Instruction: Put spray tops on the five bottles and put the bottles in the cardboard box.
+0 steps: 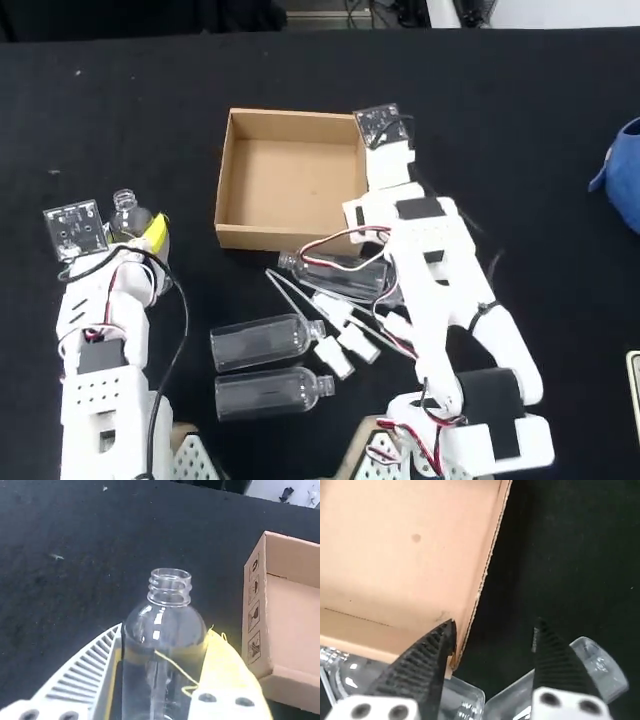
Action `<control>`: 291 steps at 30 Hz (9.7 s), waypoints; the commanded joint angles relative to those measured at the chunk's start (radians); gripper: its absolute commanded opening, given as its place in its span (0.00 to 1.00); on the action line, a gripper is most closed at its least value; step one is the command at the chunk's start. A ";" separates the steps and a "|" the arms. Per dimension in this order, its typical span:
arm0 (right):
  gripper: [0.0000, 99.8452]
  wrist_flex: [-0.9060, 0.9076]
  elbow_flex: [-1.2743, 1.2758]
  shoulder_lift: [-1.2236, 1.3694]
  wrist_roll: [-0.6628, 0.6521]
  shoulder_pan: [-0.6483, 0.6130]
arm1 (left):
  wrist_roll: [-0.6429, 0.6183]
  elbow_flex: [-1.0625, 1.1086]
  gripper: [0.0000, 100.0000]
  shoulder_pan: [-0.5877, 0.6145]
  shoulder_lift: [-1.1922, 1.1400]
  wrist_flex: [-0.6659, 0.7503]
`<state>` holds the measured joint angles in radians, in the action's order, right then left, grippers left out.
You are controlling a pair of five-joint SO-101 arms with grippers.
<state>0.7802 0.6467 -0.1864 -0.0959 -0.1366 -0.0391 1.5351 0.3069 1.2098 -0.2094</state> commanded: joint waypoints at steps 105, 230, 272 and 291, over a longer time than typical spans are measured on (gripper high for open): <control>0.25 0.405 0.467 -0.444 -1.042 0.295 | -0.009 0.165 0.03 -0.105 0.014 0.434; 0.09 -0.413 0.753 -0.446 -1.688 1.074 | -0.009 0.165 0.03 -0.108 0.009 0.433; 0.03 0.387 0.111 -0.145 -0.605 0.885 | -0.006 0.165 0.03 -0.104 0.011 0.433; 0.27 0.405 0.039 -0.013 -1.158 0.882 | -0.009 0.165 0.03 -0.104 0.011 0.433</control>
<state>1.1469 0.7373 -0.1435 -1.1638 0.7656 -0.0391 1.6763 0.1933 1.2129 0.2033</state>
